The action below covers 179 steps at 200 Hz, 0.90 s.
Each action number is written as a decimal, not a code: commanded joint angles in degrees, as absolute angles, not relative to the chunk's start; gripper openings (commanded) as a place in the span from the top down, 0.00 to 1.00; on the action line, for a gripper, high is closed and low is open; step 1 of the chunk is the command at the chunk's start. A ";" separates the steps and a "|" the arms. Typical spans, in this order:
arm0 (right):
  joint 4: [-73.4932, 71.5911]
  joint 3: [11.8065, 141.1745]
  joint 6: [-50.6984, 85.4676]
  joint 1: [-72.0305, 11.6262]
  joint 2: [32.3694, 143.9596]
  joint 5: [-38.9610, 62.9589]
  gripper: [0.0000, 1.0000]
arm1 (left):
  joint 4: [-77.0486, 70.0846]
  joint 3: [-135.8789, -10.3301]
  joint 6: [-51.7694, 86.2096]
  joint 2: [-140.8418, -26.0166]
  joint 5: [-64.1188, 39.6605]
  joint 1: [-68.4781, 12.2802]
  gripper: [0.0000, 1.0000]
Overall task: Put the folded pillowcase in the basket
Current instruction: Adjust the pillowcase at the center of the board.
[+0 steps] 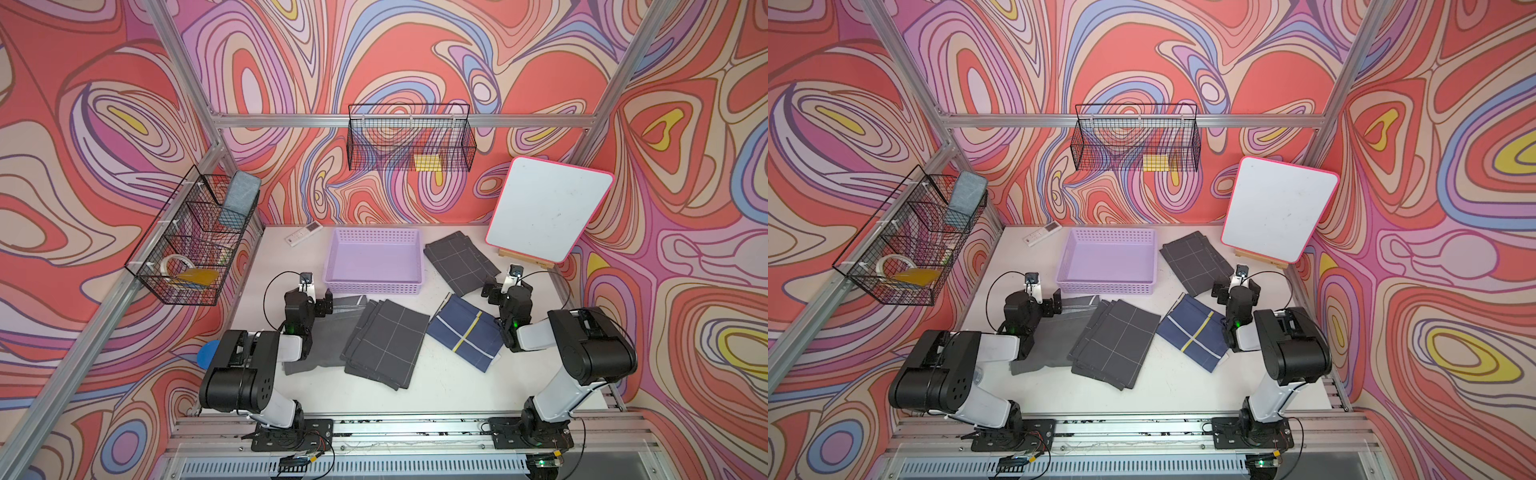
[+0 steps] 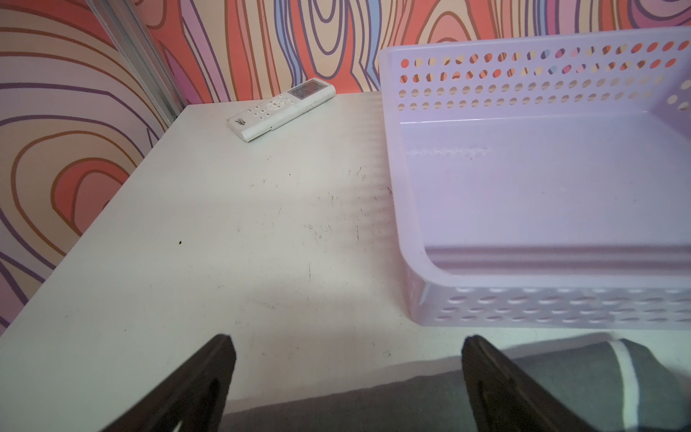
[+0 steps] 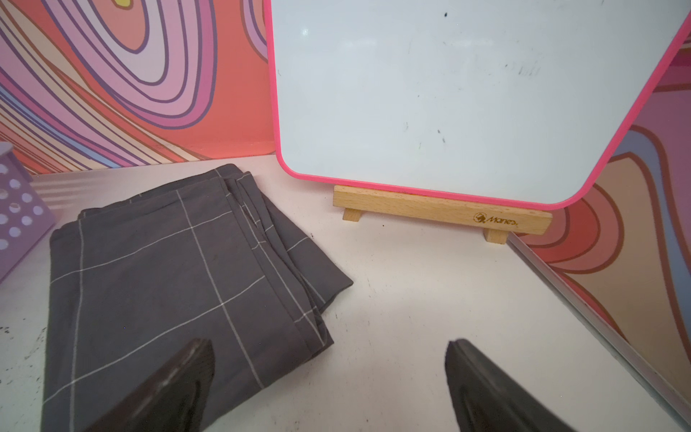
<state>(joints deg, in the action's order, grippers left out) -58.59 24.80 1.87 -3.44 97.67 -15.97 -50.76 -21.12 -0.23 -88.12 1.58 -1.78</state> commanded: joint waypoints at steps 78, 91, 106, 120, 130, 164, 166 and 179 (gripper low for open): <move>-58.15 25.49 2.53 -3.08 97.73 -15.64 0.02 | -50.26 -21.62 -0.10 -87.93 3.11 -1.45 0.01; -58.42 25.40 2.42 -3.08 97.74 -16.01 0.02 | -50.55 -21.45 0.33 -87.78 3.88 -1.41 0.01; -54.08 26.22 3.37 -2.91 95.40 -16.18 0.02 | -50.44 -20.93 1.00 -86.39 5.45 -1.41 0.01; -55.37 25.88 1.95 -2.89 94.51 -15.96 0.02 | -49.94 -19.84 1.25 -83.37 6.58 -1.49 0.01; -50.38 26.78 2.42 -2.90 90.76 -17.22 0.02 | -47.94 -19.44 1.38 -80.03 7.26 -1.53 0.01; -33.06 31.45 6.21 -2.83 76.20 -16.68 0.02 | -29.53 -23.10 9.24 -65.96 10.94 -1.64 0.01; -31.75 31.86 6.74 -2.88 75.50 -16.48 0.02 | -28.65 -23.35 9.87 -65.29 10.93 -1.62 0.01; -22.41 35.49 9.54 -2.90 72.09 -13.65 0.02 | -22.43 -25.02 14.06 -61.19 10.99 -1.58 0.01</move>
<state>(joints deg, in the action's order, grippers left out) -38.30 30.39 4.58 -3.18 77.97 -16.62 -36.86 -21.56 5.30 -67.55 8.36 -1.78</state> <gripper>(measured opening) 0.983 0.991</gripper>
